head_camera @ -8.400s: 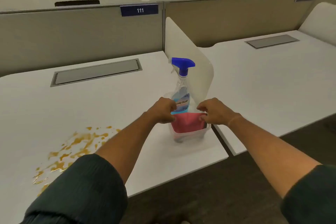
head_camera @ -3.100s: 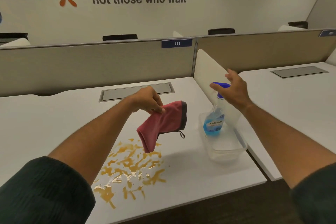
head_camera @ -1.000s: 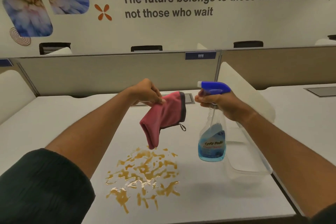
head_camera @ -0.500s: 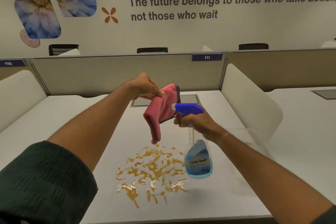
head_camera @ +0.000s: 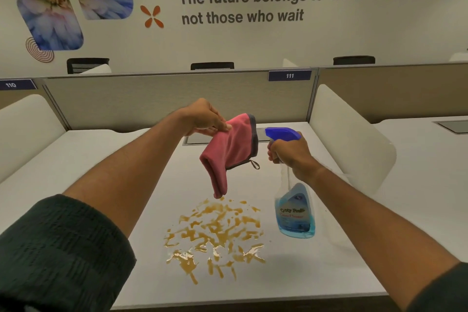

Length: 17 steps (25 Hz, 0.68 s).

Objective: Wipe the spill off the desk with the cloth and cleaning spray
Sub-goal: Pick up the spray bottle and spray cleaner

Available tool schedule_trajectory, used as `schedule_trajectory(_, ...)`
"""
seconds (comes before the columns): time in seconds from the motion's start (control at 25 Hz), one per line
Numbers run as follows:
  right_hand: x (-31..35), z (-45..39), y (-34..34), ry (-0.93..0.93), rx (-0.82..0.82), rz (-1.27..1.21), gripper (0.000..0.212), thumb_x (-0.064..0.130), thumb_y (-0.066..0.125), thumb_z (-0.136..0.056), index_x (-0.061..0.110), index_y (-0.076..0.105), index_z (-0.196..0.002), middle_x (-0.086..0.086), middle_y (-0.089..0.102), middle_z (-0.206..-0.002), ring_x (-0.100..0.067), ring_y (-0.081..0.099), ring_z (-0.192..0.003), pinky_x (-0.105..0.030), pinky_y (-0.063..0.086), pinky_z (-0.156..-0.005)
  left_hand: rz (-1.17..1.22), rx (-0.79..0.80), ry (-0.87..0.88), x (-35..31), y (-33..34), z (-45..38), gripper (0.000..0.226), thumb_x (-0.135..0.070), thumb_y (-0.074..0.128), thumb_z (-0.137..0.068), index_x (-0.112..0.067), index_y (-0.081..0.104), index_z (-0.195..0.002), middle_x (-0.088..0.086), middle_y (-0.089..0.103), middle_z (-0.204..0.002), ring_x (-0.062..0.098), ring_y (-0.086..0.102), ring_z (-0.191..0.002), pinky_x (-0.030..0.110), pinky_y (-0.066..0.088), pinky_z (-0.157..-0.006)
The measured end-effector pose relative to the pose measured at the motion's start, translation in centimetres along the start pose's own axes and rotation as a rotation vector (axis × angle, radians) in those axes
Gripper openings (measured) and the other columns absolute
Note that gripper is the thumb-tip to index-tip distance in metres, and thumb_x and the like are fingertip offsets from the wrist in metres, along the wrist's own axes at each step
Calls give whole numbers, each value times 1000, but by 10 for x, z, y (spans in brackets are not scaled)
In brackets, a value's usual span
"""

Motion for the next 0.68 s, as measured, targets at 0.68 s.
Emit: schedule_trajectory(0.68, -7, 21, -35, -197, 193, 111, 23, -9, 62, -75, 2, 69, -95, -21, 70, -95, -19, 66, -82, -20, 55, -66, 32, 0, 44, -2, 27, -16, 23, -4, 81, -70, 4, 71, -90, 12, 71, -83, 17, 70, -69, 22, 60, -60)
Point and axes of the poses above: each hand's wrist, its own z-axis away from the middle knuckle, its own y-axis out of the palm, x = y × z, the point moved 2 cm from there along -z, towards the middle knuckle
